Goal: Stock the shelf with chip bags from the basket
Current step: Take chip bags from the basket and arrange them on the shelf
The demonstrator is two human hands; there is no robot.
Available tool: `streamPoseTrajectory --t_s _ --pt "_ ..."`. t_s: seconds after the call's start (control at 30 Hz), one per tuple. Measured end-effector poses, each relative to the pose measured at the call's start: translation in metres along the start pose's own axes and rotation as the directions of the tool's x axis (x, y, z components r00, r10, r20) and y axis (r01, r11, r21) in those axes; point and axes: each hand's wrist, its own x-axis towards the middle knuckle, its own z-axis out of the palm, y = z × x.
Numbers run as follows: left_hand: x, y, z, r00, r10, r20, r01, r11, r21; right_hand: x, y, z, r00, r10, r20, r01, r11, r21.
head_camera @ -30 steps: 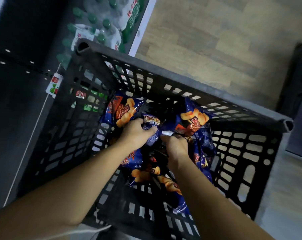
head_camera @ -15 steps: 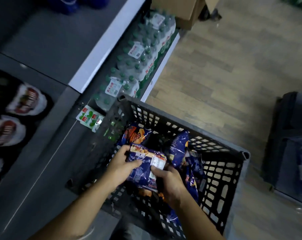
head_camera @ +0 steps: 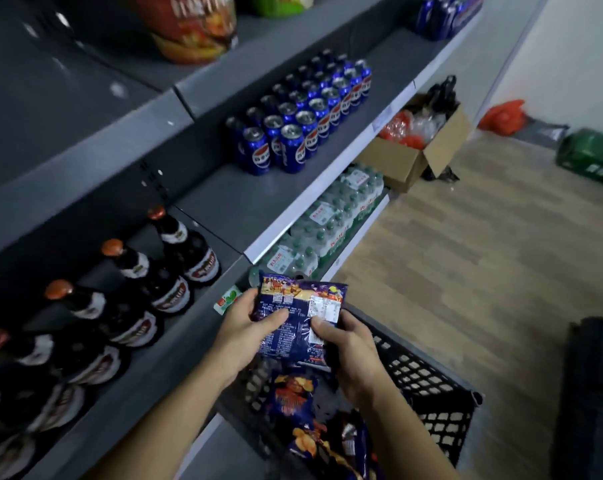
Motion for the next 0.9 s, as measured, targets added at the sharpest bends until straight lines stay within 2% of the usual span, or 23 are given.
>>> streamPoseTrajectory --t_s 0.27,0.4,0.53,0.7,0.9 --pt "-0.05 0.117 -0.032 0.955 0.264 -0.136 -0.27 0.963 -0.027 -0.036 -0.091 0.081 0.963 -0.21 0.171 0.231 0.967 -0.11" --pt "-0.086 0.173 -0.05 0.891 0.403 -0.211 -0.419 0.907 -0.04 -0.065 -0.137 0.126 0.9 -0.316 0.298 0.369 0.919 -0.139" --pt "-0.124 0.221 -0.079 0.793 0.525 -0.308 -0.549 0.836 0.012 -0.088 -0.172 0.179 0.824 -0.363 0.435 0.462 0.875 -0.143" --pt "-0.166 0.25 -0.131 0.695 0.58 -0.424 -0.623 0.781 0.048 -0.108 -0.188 0.253 0.748 -0.342 0.57 0.505 0.849 -0.154" --pt "-0.207 0.255 -0.187 0.594 0.551 -0.586 -0.645 0.762 0.063 -0.128 -0.179 0.329 0.655 -0.285 0.7 0.566 0.798 -0.205"
